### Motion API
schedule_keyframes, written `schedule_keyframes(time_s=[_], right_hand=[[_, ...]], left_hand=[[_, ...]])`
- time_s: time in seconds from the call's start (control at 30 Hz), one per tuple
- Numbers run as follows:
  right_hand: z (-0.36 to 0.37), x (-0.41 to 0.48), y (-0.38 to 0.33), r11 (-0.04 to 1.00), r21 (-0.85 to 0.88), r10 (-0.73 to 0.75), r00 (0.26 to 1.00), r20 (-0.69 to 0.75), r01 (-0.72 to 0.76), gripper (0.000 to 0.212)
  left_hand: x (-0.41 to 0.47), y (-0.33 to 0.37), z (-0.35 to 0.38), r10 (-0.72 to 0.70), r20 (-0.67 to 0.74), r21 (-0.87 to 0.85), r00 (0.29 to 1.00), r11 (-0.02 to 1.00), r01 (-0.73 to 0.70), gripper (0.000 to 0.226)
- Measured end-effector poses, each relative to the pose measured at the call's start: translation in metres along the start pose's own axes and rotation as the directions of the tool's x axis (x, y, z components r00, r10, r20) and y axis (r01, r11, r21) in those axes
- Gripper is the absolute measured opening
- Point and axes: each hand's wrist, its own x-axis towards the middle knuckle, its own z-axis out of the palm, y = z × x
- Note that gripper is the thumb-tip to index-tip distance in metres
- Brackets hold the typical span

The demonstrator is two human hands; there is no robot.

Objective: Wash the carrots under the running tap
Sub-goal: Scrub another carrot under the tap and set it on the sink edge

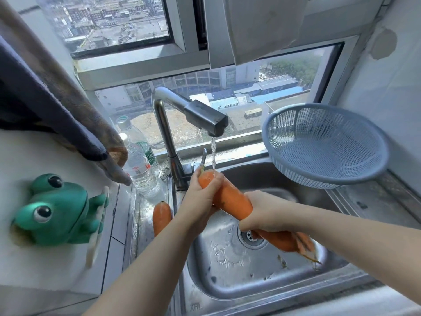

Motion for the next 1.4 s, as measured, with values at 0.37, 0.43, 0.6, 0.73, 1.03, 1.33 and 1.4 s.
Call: schedule_keyframes(time_s=[0.37,0.43,0.6,0.73,1.03,1.33,1.4], right_hand=[[-0.015,0.005,0.0,0.953,-0.302,-0.036,0.995,-0.098,0.004,0.035],[-0.006,0.007,0.006,0.934,-0.357,-0.101,0.977,-0.187,0.028,0.032],[-0.003,0.017,0.01,0.974,-0.203,-0.16,0.939,-0.305,0.1,0.026],[-0.003,0.017,0.006,0.984,0.111,-0.128,0.985,-0.114,0.141,0.026],[0.001,0.019,-0.007,0.99,0.08,-0.103,0.989,-0.11,0.112,0.017],[-0.001,0.018,-0.007,0.99,0.104,-0.091,0.991,-0.093,0.1,0.017],[-0.001,0.018,-0.011,0.992,0.073,-0.095,0.99,-0.109,0.103,0.017]], left_hand=[[0.012,0.008,0.001,0.006,-0.13,0.002,0.992,1.0,-0.006,0.047],[0.01,0.006,0.002,0.076,-0.105,0.072,0.992,0.995,-0.069,0.052],[0.007,-0.003,-0.01,0.28,0.12,0.413,0.953,0.858,-0.304,0.114],[0.006,0.0,-0.024,0.24,0.27,0.32,0.932,0.891,-0.322,0.117],[0.006,-0.001,-0.014,0.196,0.079,-0.001,0.977,0.98,-0.197,0.09],[0.0,0.01,-0.028,0.097,0.196,-0.027,0.976,0.995,-0.094,0.1],[0.0,0.011,-0.027,0.108,0.171,-0.032,0.979,0.994,-0.104,0.099]])
